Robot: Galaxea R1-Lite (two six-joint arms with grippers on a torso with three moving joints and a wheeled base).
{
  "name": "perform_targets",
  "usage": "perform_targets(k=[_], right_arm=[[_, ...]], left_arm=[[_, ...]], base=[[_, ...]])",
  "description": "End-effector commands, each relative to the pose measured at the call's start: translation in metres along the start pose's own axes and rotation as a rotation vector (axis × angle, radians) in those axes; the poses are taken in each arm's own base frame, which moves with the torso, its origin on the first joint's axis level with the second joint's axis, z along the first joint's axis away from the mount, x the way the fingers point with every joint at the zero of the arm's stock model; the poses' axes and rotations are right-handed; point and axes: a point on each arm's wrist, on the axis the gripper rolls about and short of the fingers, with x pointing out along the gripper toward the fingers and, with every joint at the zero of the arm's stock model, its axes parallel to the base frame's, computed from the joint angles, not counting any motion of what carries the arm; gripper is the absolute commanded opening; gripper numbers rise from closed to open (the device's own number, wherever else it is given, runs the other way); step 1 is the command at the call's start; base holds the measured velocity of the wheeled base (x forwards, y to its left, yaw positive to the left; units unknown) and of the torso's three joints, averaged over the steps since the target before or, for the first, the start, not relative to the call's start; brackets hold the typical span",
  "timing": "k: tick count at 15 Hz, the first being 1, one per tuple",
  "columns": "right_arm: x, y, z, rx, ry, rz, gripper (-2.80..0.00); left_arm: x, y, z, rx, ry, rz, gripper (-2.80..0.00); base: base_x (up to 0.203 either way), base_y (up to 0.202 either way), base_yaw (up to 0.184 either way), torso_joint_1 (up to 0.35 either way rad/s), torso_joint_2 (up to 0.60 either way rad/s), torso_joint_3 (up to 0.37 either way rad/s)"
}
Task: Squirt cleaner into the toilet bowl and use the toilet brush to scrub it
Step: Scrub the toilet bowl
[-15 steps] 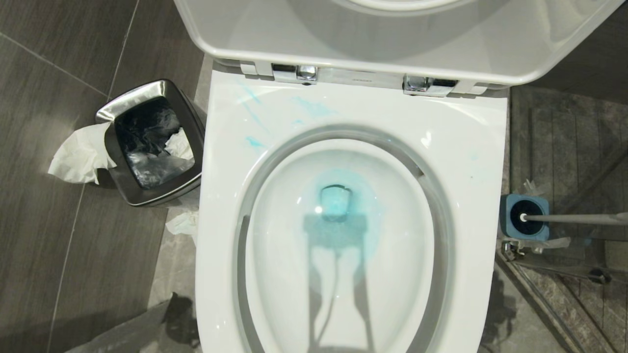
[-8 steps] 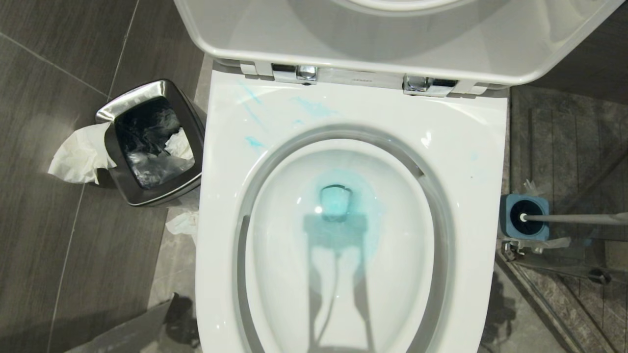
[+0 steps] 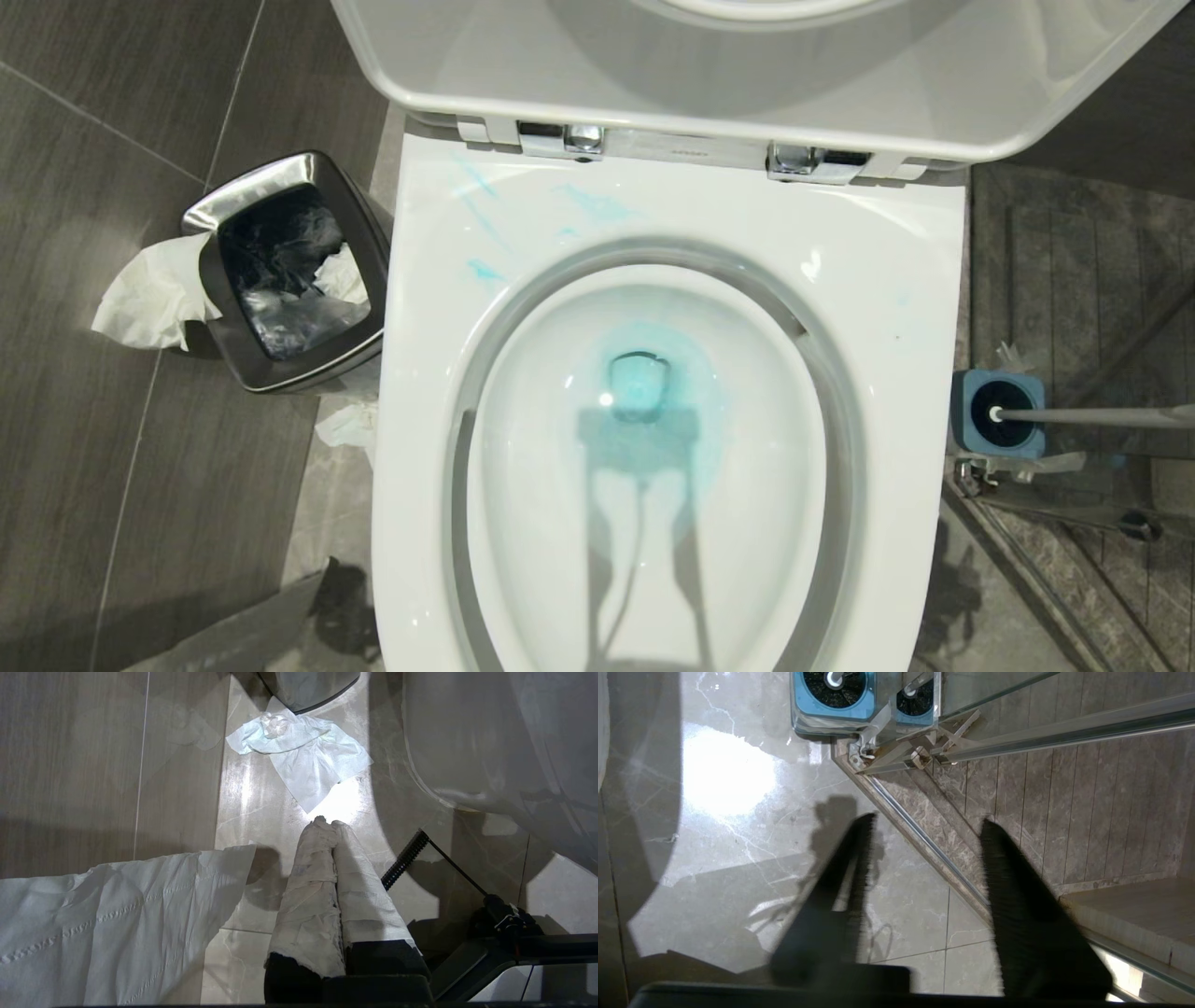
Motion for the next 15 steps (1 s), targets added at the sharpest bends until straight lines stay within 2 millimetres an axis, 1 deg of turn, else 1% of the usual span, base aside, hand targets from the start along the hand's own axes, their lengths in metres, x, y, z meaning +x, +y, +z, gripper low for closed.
perform_targets(k=[1,4,7,10,15], right_arm=[[0.0,0.0,0.0,0.0,0.003,0.0,0.0],[0.001,0.001,-0.003,0.026,0.008,0.016,0.0],[0.001,0.004,-0.003,0.098,0.008,0.15,0.0],[0.002,0.007,-0.013,0.097,0.049,0.258,0.0],[0.003,0.008,-0.018,0.093,0.086,0.27,0.0]], left_arm=[[0.0,0.0,0.0,0.0,0.002,0.0,-2.8],[0.0,0.0,0.0,0.0,0.002,0.0,-2.8],[0.0,0.0,0.0,0.0,0.002,0.0,-2.8],[0.0,0.0,0.0,0.0,0.002,0.0,-2.8],[0.0,0.0,0.0,0.0,0.002,0.0,-2.8]], base=[[0.0,0.0,0.0,0.0,0.0,0.0],[0.0,0.0,0.0,0.0,0.0,0.0],[0.0,0.0,0.0,0.0,0.0,0.0],[0.0,0.0,0.0,0.0,0.0,0.0],[0.0,0.0,0.0,0.0,0.0,0.0]])
